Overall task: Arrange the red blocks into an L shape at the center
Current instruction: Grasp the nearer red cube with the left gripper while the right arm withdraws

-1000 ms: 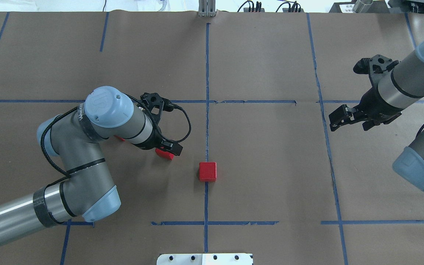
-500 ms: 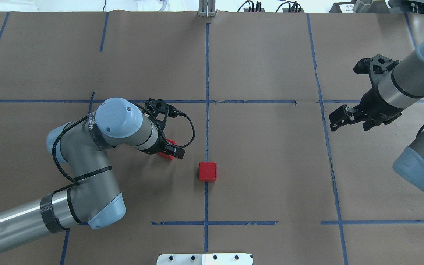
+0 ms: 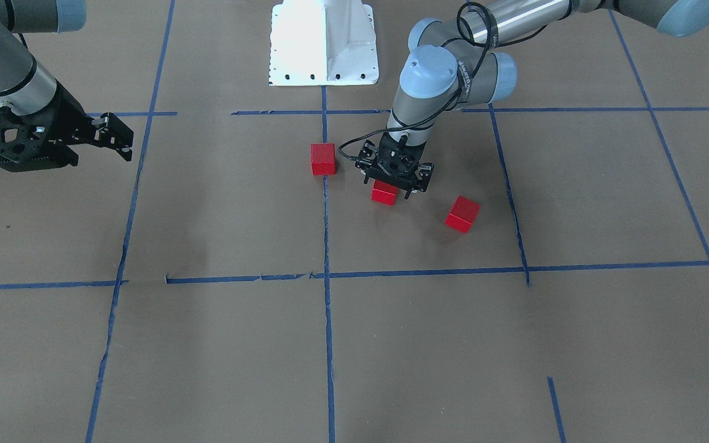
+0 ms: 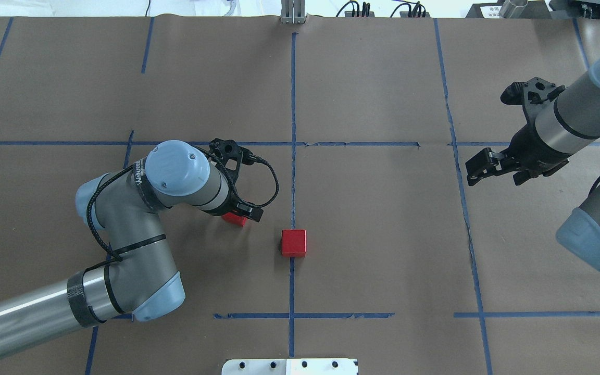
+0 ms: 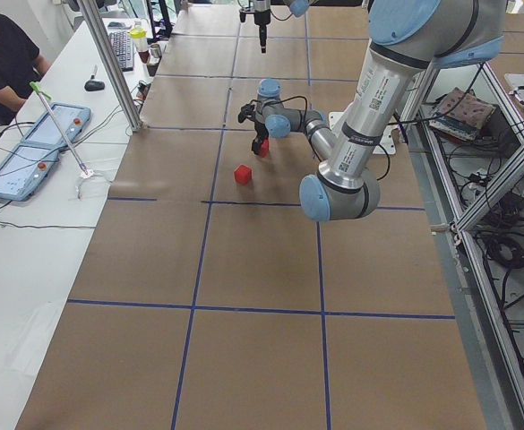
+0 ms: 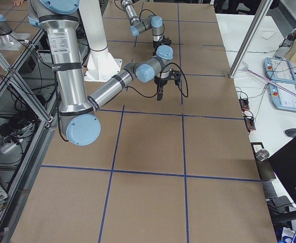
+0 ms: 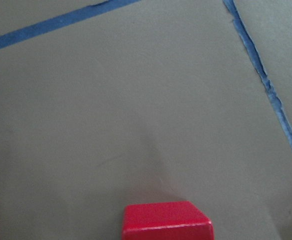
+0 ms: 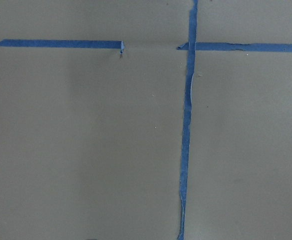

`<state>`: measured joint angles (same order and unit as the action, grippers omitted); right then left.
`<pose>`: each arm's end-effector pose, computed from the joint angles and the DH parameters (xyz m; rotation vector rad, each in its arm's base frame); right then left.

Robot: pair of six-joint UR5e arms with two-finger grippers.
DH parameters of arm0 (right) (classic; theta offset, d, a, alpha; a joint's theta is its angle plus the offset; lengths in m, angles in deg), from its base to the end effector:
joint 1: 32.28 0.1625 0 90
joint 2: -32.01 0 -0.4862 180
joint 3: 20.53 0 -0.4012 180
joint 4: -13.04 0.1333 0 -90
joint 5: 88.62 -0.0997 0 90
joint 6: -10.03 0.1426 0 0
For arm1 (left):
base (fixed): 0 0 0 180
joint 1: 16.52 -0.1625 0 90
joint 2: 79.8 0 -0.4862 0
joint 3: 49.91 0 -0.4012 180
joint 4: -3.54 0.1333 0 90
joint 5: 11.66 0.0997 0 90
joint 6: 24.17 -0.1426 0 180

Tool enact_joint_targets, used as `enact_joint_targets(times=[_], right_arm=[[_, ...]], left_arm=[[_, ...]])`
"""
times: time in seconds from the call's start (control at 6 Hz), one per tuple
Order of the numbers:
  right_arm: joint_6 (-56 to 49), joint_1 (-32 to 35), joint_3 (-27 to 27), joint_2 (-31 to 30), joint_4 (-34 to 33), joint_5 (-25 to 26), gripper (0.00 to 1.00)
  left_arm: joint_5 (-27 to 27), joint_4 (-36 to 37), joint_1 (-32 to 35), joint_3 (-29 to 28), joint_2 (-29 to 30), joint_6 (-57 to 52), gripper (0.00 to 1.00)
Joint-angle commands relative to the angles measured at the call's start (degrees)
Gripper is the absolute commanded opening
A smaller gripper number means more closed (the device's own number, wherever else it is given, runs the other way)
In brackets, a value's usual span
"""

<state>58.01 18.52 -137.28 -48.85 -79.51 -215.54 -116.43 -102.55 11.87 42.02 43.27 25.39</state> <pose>-0.3096 -0.4549 0.4478 -0.0249 -0.8391 -0.0433 0.6259 -0.4485 0.3488 0.3039 0.8706 0.3102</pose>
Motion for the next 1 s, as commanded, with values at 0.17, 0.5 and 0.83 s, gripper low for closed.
enact_joint_targets(times=[0.17, 0.5, 0.83], right_arm=[[0.0, 0.0, 0.3, 0.0, 0.0, 0.0, 1.00], [0.1, -0.1, 0.3, 0.0, 0.0, 0.0, 1.00], [0.2, -0.1, 0.3, 0.0, 0.0, 0.0, 1.00]], left_arm=[[0.6, 1.0, -0.1, -0.7, 0.4, 0.4, 0.46], [1.9, 10.9, 0.0, 2.0, 2.8, 2.7, 0.21], [2.1, 17.0, -0.4, 1.9, 7.8, 14.0, 0.08]])
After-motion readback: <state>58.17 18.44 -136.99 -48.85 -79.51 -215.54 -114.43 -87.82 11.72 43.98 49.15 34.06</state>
